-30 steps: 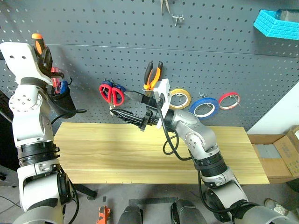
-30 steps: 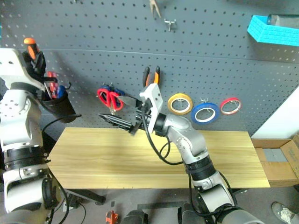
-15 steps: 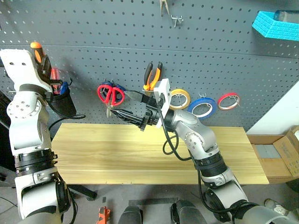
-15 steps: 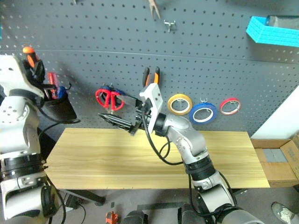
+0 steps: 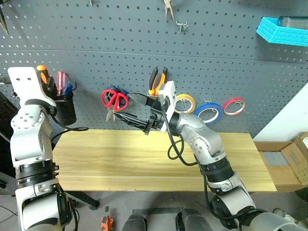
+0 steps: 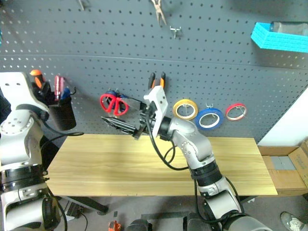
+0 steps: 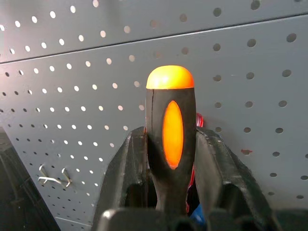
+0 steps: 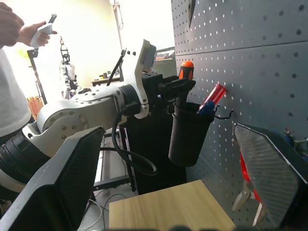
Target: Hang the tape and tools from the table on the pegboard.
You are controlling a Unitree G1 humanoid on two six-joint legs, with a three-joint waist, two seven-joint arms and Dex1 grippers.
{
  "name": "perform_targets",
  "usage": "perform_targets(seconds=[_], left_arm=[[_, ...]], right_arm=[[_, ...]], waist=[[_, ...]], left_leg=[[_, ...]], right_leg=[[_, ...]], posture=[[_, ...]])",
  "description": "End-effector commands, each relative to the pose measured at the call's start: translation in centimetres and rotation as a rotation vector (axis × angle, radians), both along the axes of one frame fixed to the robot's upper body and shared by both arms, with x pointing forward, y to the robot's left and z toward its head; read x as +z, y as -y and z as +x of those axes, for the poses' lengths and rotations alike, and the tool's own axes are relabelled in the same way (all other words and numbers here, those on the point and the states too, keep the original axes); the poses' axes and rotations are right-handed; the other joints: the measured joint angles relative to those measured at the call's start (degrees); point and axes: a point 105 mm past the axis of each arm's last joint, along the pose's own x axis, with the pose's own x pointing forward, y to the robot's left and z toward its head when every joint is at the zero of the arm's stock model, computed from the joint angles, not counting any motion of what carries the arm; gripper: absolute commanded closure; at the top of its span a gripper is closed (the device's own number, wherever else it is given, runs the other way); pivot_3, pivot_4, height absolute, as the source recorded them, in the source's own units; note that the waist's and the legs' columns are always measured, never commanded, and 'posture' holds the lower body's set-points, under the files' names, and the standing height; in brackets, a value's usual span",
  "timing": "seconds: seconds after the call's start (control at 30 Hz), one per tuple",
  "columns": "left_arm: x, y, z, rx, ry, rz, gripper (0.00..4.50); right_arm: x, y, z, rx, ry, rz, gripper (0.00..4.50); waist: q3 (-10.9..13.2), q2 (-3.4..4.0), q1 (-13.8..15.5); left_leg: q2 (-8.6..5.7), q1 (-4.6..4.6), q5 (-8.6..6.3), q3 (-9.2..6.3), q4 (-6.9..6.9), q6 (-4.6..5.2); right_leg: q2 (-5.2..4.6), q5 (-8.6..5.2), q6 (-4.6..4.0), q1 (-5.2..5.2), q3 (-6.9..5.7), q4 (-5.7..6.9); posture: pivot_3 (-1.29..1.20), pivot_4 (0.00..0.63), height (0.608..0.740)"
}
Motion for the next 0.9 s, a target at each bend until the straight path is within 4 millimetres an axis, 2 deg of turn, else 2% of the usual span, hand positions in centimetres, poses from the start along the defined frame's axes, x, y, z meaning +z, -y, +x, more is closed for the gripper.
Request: perform_targets(seconds=[0.03,0.23,0.57,0.7,0.9], left_arm=[[2.2,0.1,-0.6,-0.007,0.069,0.036,1.91],[2.6,-0.2,-0.7,-0.003,0.076,0.035,0.01],[3.1,0.5,-0.9,-0.025,0.096,0.058,0.01],[4.2,1.3,-1.5,-0.039,0.13,0.107,0.01],[6.1,4.2,-3.2,-0.097,0.179,0.181,0.01]], right_arm=[[1.3,0.0,-0.4,-0.001,0.056,0.03,0.0],[1.2,0.0,-0.3,-0.003,0.056,0.028,0.0],[1.1,0.4,0.0,-0.019,0.081,0.012,0.0],[1.5,0.7,0.2,-0.033,0.104,0.01,0.0],[1.7,1.8,0.1,-0.052,0.123,0.003,0.0]], waist=[[0.0,0.0,0.1],[0.0,0.0,0.1],[0.0,0.0,0.2],[0.0,0.01,0.2],[0.0,0.02,0.3]], left_leg=[[0.0,0.0,0.0,-0.01,0.0,0.0],[0.01,0.03,0.07,-0.14,0.0,-0.11],[0.01,0.03,0.07,-0.22,0.0,-0.12],[0.01,0.02,0.07,-0.22,0.0,-0.12],[0.02,0.02,0.07,-0.22,-0.01,-0.12]], right_leg=[[0.01,0.0,0.0,0.0,0.0,0.01],[0.06,0.08,-0.12,0.01,-0.03,0.06],[0.08,0.08,-0.13,0.02,-0.05,0.07],[0.08,0.08,-0.13,0.02,-0.05,0.06],[0.08,0.08,-0.13,0.02,-0.04,0.04]], posture=[[0.14,0.051,0.74],[0.14,0.053,0.74],[0.14,0.058,0.74],[0.14,0.058,0.74],[0.15,0.059,0.74]])
